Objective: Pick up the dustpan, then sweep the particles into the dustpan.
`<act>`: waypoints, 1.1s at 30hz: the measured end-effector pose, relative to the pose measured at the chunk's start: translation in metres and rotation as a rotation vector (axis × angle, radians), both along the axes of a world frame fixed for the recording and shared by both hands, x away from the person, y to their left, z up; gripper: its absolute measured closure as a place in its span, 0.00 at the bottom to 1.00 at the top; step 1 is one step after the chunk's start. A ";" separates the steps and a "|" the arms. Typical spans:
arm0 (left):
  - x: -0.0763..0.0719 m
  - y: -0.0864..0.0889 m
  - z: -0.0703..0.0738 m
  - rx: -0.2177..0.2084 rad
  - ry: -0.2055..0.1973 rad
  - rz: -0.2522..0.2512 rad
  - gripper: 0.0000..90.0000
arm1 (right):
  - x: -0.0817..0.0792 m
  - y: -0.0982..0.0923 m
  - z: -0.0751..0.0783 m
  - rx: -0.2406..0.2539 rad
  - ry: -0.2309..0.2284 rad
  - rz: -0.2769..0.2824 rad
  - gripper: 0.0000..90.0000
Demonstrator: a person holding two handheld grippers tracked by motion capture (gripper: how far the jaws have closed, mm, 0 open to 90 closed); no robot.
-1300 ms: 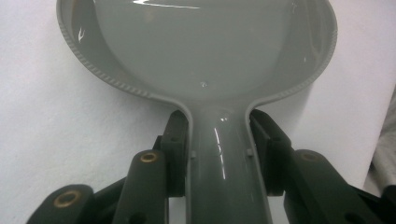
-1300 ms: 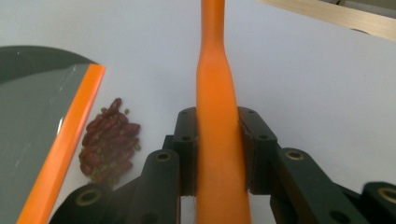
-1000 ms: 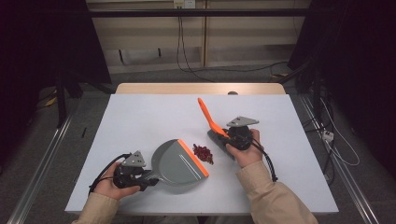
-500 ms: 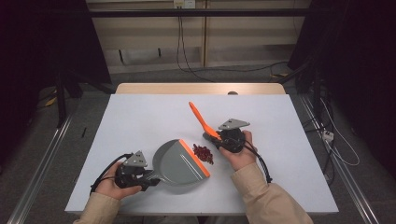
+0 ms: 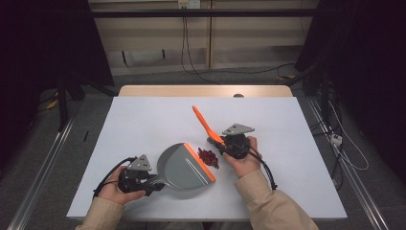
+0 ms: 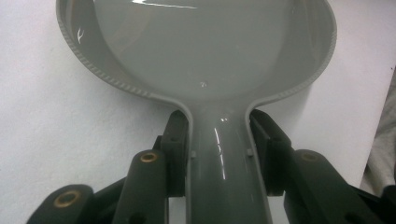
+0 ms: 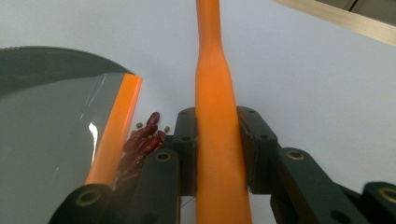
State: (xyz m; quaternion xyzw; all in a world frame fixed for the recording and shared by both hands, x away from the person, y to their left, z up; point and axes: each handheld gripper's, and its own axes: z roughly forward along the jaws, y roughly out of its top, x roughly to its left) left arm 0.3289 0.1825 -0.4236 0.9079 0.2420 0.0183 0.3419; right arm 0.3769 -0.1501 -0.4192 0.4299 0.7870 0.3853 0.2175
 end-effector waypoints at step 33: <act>0.001 -0.003 0.001 0.000 0.013 -0.005 0.70 | -0.006 0.014 0.001 0.003 0.013 -0.011 0.79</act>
